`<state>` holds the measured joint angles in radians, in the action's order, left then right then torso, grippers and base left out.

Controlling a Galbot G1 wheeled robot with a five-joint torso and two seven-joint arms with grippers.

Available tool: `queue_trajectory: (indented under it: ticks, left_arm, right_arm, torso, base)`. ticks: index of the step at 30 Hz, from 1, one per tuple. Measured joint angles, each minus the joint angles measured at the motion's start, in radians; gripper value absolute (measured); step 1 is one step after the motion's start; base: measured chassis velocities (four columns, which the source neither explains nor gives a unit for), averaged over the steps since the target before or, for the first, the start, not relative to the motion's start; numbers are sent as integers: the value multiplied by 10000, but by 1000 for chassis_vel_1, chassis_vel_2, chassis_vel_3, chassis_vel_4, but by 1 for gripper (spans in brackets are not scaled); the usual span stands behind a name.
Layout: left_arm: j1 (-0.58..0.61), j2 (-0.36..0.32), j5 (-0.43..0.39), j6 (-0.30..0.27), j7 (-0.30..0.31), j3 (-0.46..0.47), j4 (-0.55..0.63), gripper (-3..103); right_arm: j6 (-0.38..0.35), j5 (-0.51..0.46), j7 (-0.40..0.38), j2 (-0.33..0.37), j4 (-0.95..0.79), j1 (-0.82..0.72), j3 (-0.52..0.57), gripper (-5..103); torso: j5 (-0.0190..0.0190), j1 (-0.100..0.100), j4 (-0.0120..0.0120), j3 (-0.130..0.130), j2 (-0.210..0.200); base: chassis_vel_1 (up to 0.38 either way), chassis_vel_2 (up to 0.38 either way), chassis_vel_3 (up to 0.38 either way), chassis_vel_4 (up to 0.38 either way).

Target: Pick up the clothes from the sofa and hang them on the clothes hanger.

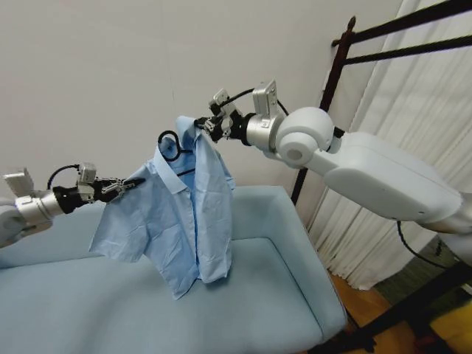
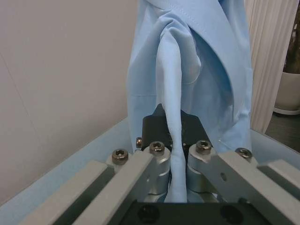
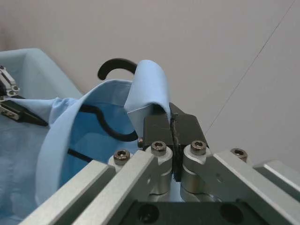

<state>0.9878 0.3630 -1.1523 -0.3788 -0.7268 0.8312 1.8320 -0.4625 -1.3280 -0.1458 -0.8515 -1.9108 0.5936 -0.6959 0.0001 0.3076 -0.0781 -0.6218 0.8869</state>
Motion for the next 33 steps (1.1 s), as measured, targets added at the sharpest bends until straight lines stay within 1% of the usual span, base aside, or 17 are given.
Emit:
queue_trajectory:
  ticks: [3, 4, 6, 8, 9, 12, 15, 17, 23, 27, 33]
  left_arm:
    - [2, 38, -47, -6, 153, 1, 57, 2]
    - [2, 38, -47, -6, 153, 1, 57, 2]
    - [2, 49, -126, -6, 291, 16, 91, 2]
    - [-9, 47, -197, -6, 399, 42, 101, 2]
    - [-9, 47, -197, -6, 399, 42, 101, 2]
    - [-24, 38, -247, -6, 517, 81, 103, 2]
    - [-12, 39, -248, 7, 570, 85, 96, 2]
    - [-3, 66, -236, 24, 607, 77, 99, 2]
    - [-10, 108, -199, 35, 641, -3, 148, 2]
    - [15, 117, -146, 39, 631, -8, 188, 2]
    - [41, 137, -40, 40, 622, -35, 197, 2]
  right_arm:
    - [-120, -432, -482, 68, -359, -191, -4, 0]
    - [-120, -432, -482, 68, -359, -191, -4, 0]
    - [-155, -524, -745, 126, -517, -392, -5, 0]
    - [-156, -465, -977, 261, -601, -719, -5, 0]
    - [-156, -465, -977, 261, -601, -719, -5, 0]
    - [-154, -141, -1033, 551, -692, -1191, 30, 0]
    - [-142, -72, -1109, 736, -896, -1504, 180, 0]
    - [-68, -71, -1225, 788, -1000, -1655, 319, 0]
    - [18, -38, -1324, 695, -912, -1609, 544, 0]
    - [95, 276, -1148, 568, -466, -1179, 669, 0]
    - [96, 279, -1055, 263, -167, -619, 801, 0]
  torso:
    - [-2, 0, 4, 0, 0]
    - [-2, 0, 4, 0, 0]
    - [-2, 0, 3, 0, 0]
    - [-1, 0, 4, 0, 0]
    - [-1, 0, 4, 0, 0]
    - [0, 1, 3, 0, 0]
    - [0, 0, -1, 0, 0]
    - [1, 0, 0, 0, 1]
    - [-1, 0, 4, 0, 0]
    - [0, 0, 2, 0, 0]
    - [-1, 0, 3, 0, 0]
  base:
    - [0, 0, 0, 0]
    - [0, 0, 0, 0]
    - [0, 0, 0, 0]
    - [0, 0, 0, 0]
    - [0, 0, 0, 0]
    - [0, 0, 0, 0]
    - [0, 0, 0, 0]
    - [0, 0, 0, 0]
    - [0, 0, 0, 0]
    - [0, 0, 0, 0]
    - [0, 0, 0, 0]
